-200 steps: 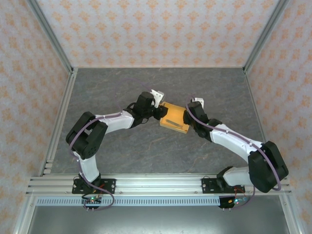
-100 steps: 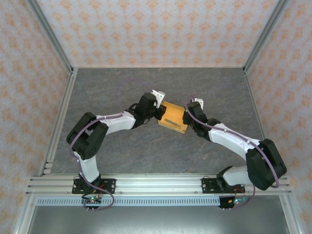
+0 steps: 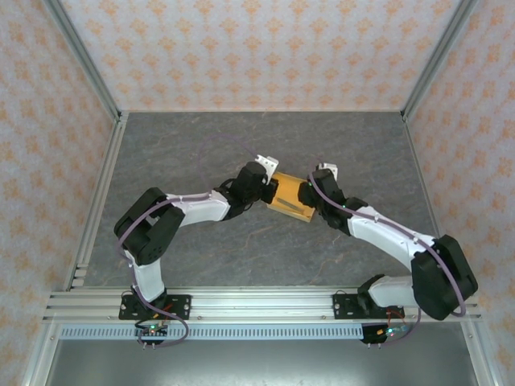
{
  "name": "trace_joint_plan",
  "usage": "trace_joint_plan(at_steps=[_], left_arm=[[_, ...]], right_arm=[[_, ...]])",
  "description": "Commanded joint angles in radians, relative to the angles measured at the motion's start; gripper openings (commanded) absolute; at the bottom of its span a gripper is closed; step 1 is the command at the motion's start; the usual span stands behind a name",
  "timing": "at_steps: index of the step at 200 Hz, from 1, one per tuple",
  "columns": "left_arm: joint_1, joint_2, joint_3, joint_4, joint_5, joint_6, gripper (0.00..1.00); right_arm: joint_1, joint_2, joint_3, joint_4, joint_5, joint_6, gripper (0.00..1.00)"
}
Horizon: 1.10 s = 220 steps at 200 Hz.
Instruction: Fold the paper box
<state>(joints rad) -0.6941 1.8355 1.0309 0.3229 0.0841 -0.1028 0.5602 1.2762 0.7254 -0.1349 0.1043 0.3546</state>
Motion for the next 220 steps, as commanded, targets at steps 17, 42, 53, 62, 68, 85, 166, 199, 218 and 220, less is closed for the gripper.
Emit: trace_joint_plan(at_steps=[17, 42, 53, 62, 68, 85, 166, 199, 218, 220], left_arm=[[-0.042, 0.001, -0.02, -0.016, -0.145, 0.038, 0.02], [-0.068, -0.001, -0.036, 0.01, -0.212, 0.069, 0.0], [-0.078, 0.0, -0.042, 0.02, -0.238, 0.082, 0.0], [-0.086, 0.001, -0.047, 0.028, -0.25, 0.09, 0.0], [-0.089, 0.002, -0.049, 0.035, -0.257, 0.092, 0.0], [-0.094, 0.005, -0.055, 0.045, -0.265, 0.094, 0.0], [-0.101, 0.002, -0.064, 0.05, -0.292, 0.094, 0.0], [-0.101, 0.001, -0.069, 0.054, -0.295, 0.089, 0.0], [-0.103, 0.001, -0.071, 0.057, -0.297, 0.079, 0.0], [-0.103, 0.001, -0.072, 0.057, -0.297, 0.078, 0.0]], right_arm=[[0.008, -0.087, -0.027, -0.11, -0.002, 0.003, 0.62], [0.007, -0.178, -0.029, -0.187, -0.031, -0.005, 0.66], [0.007, -0.213, -0.019, -0.231, -0.056, -0.014, 0.67], [0.007, -0.238, -0.007, -0.268, -0.086, -0.022, 0.68], [0.007, -0.253, 0.004, -0.291, -0.105, -0.028, 0.68], [0.007, -0.284, 0.043, -0.349, -0.156, -0.04, 0.69], [-0.158, -0.101, 0.302, -0.336, -0.303, -0.101, 0.66], [-0.212, 0.08, 0.394, -0.34, -0.339, -0.107, 0.6], [-0.214, 0.142, 0.407, -0.355, -0.35, -0.113, 0.57], [-0.213, 0.146, 0.406, -0.354, -0.352, -0.111, 0.56]])
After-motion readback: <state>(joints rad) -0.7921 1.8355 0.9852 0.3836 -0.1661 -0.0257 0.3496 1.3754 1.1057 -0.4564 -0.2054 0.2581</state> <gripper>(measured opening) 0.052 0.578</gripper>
